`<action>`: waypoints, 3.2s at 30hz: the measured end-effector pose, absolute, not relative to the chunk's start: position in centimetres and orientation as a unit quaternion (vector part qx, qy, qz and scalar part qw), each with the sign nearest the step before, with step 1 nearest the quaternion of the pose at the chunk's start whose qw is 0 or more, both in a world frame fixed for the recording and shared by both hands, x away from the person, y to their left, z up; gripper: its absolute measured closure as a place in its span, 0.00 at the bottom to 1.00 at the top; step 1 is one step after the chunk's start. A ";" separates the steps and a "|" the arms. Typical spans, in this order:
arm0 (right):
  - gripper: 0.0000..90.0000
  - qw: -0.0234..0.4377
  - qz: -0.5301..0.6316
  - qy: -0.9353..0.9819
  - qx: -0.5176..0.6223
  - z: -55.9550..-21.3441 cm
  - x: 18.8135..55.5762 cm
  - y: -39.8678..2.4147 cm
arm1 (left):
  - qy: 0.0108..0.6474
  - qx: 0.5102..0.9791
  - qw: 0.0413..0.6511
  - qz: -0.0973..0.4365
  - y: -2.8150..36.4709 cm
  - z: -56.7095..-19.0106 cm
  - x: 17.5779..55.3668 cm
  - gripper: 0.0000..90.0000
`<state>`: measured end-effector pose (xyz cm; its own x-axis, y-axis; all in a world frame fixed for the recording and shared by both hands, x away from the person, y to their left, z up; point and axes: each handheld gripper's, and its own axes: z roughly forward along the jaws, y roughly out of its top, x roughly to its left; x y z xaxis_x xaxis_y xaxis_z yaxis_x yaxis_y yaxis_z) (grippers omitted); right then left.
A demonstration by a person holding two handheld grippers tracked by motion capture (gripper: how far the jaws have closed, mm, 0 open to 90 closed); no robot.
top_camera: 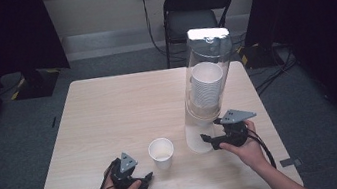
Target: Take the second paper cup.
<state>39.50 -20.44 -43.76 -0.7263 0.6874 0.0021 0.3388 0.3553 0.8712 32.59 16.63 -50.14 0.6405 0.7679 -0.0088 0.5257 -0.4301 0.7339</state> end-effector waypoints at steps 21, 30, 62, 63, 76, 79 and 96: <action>0.36 0.226 0.536 0.750 0.315 -41.9 41.3 -18.2 | 0.388 0.832 0.362 0.164 16.6 -50.1 32.6 0.13; 0.38 0.239 0.535 0.751 0.306 -42.6 41.1 -18.4 | 0.387 0.832 0.362 0.164 16.6 -50.1 32.6 0.13; 0.38 0.176 0.433 0.835 0.290 -47.9 37.3 -22.3 | 0.391 0.829 0.364 0.165 16.6 -50.1 32.6 0.13; 0.38 0.173 0.432 0.834 0.296 -48.2 37.2 -22.7 | 0.392 0.828 0.364 0.165 16.6 -50.2 32.6 0.12; 0.37 0.167 0.398 0.844 0.319 -49.5 37.5 -25.5 | 0.392 0.829 0.363 0.166 16.6 -50.2 32.6 0.12; 0.37 0.167 0.397 0.845 0.317 -49.7 37.6 -25.4 | 0.392 0.828 0.364 0.165 16.6 -50.2 32.6 0.13; 0.37 0.178 0.384 0.833 0.357 -49.9 39.7 -26.2 | 0.393 0.828 0.365 0.165 16.6 -50.2 32.6 0.12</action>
